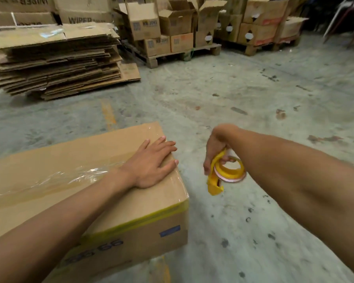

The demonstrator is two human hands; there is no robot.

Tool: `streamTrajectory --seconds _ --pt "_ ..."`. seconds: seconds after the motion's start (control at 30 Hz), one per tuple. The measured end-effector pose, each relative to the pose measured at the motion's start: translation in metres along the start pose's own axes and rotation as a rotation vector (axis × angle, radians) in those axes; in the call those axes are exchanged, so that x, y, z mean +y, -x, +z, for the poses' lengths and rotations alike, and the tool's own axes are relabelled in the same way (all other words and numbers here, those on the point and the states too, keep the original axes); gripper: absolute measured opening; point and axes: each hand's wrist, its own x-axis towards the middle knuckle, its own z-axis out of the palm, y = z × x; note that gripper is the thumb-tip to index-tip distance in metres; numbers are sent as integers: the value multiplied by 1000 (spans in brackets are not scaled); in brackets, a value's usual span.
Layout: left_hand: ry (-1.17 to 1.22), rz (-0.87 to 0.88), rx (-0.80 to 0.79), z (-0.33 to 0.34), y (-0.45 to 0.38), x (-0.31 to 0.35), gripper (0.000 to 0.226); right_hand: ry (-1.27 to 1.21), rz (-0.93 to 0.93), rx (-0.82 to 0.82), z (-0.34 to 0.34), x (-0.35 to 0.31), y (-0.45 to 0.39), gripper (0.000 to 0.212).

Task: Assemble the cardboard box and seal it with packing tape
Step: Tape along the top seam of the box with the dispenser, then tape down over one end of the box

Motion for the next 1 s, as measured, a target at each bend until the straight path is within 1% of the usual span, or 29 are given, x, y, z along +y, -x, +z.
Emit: streamTrajectory --seconds 0.03,0.07,0.1,0.13,0.23,0.27,0.33,0.37,0.43,0.53,0.63,0.73,0.8,0.87,0.93,1.0 --pt "11 2 -3 5 -4 3 66 38 61 -97 24 14 -19 44" --pt "21 6 -5 8 -7 6 66 16 87 -174 46 27 -35 45" --pt "23 13 -9 9 -11 6 65 -28 81 -215 64 38 -44 47" --pt "10 29 -3 7 -16 6 62 -72 66 -216 74 47 -48 49" --pt "-96 97 64 -7 -36 0 51 -196 6 -72 69 59 -37 53" --pt "-119 105 65 -10 -41 -2 49 -232 -12 -16 65 58 -33 58" --pt "-126 122 9 -9 -43 -3 50 -284 -54 60 63 51 -28 72" --pt "-127 152 -9 -6 -42 -2 52 -303 -56 86 64 47 -27 75" --pt "-121 228 8 -4 -40 -1 53 -333 -49 109 69 39 -24 79" --pt "-101 318 68 -6 -43 1 41 -337 -8 146 77 38 -20 86" --pt "-99 370 79 -1 -48 10 32 -376 94 223 92 47 -12 85" --pt "-109 438 37 5 -48 31 41 -406 144 270 116 48 -6 82" --pt "-126 497 0 9 -48 45 51 -452 117 289 134 43 0 76" --pt "-163 521 -42 8 -50 53 64 -540 87 327 143 42 10 64" --pt "-206 540 -55 4 -57 53 73 -704 38 402 148 46 16 56" --pt "-236 545 -66 4 -56 49 73 -890 -38 487 152 45 18 50"
